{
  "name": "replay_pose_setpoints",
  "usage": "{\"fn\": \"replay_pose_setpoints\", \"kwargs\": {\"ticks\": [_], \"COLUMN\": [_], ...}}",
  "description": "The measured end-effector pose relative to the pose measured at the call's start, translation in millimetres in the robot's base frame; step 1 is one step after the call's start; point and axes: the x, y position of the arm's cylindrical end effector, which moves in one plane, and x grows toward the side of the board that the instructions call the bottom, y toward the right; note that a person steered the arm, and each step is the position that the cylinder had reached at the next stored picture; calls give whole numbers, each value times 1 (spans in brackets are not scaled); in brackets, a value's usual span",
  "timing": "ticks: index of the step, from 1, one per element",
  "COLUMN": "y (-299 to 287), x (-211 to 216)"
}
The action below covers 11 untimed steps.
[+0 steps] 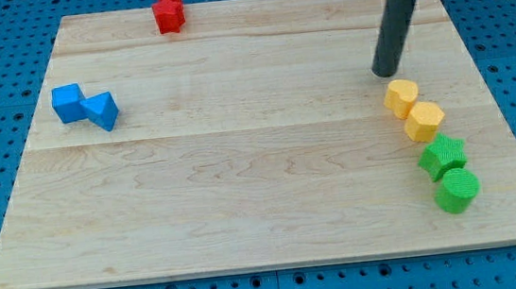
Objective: Place the heart above the hexagon
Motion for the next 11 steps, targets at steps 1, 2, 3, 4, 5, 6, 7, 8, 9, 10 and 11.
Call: {"fn": "replay_pose_setpoints", "kwargs": {"ticks": [1, 2, 3, 4, 5, 6, 7, 8, 9, 10, 11], "y": [-34, -39, -39, -31, -7, 1, 4, 4, 7, -23, -74], "x": [3, 37, 61, 61, 61, 61, 61, 61, 61, 61, 104]}}
